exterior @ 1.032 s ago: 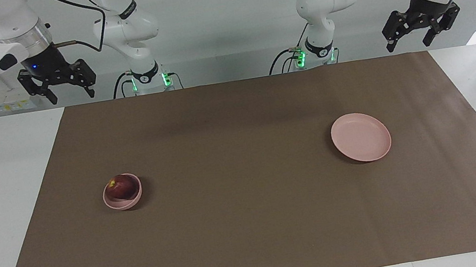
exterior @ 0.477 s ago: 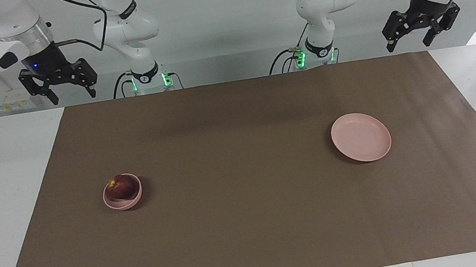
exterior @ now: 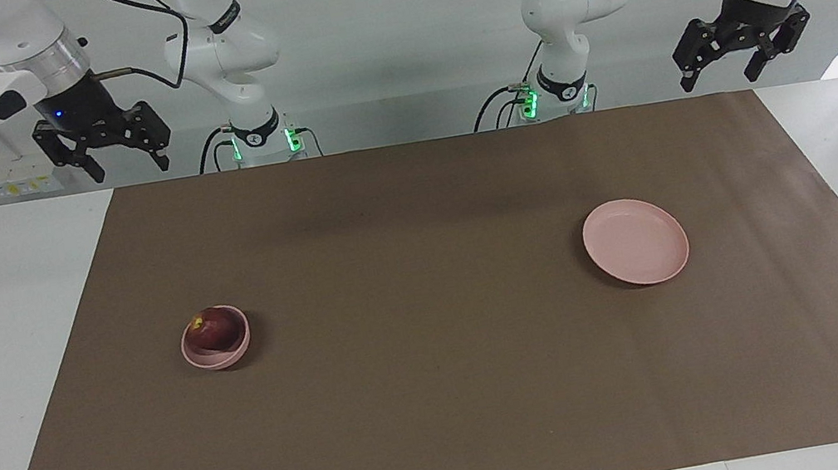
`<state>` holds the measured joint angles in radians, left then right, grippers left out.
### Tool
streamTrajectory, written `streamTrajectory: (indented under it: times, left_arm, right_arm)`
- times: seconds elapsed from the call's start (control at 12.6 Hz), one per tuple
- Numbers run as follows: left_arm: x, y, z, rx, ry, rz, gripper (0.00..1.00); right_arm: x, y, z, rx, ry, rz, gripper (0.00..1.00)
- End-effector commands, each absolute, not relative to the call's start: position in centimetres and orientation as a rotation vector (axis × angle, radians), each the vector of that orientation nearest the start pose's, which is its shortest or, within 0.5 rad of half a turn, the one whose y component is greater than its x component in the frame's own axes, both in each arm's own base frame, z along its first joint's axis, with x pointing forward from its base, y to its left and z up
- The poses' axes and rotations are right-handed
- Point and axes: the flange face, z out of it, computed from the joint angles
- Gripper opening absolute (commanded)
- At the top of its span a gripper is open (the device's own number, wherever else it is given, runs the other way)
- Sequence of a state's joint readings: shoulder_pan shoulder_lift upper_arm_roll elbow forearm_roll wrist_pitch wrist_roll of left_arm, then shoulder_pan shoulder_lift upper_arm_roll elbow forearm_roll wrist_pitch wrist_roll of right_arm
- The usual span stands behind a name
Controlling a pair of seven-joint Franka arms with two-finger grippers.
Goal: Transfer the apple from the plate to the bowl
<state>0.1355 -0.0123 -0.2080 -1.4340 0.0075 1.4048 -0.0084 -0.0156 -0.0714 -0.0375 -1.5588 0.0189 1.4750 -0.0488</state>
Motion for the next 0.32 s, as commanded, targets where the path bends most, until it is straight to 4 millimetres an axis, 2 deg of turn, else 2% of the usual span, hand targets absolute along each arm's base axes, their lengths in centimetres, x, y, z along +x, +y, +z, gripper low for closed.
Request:
streamTrajectory:
  times: [0.0, 0.24]
  left_arm:
    - [52.7, -3.77, 67.92, -3.137, 0.094, 0.042, 1.0]
    - [52.7, -3.77, 67.92, -3.137, 0.094, 0.042, 1.0]
  right_arm:
    - [51.85, -2.73, 66.38, -3.113, 0.027, -0.007, 1.0]
    - [51.52, -2.39, 66.34, -3.119, 0.011, 0.008, 1.0]
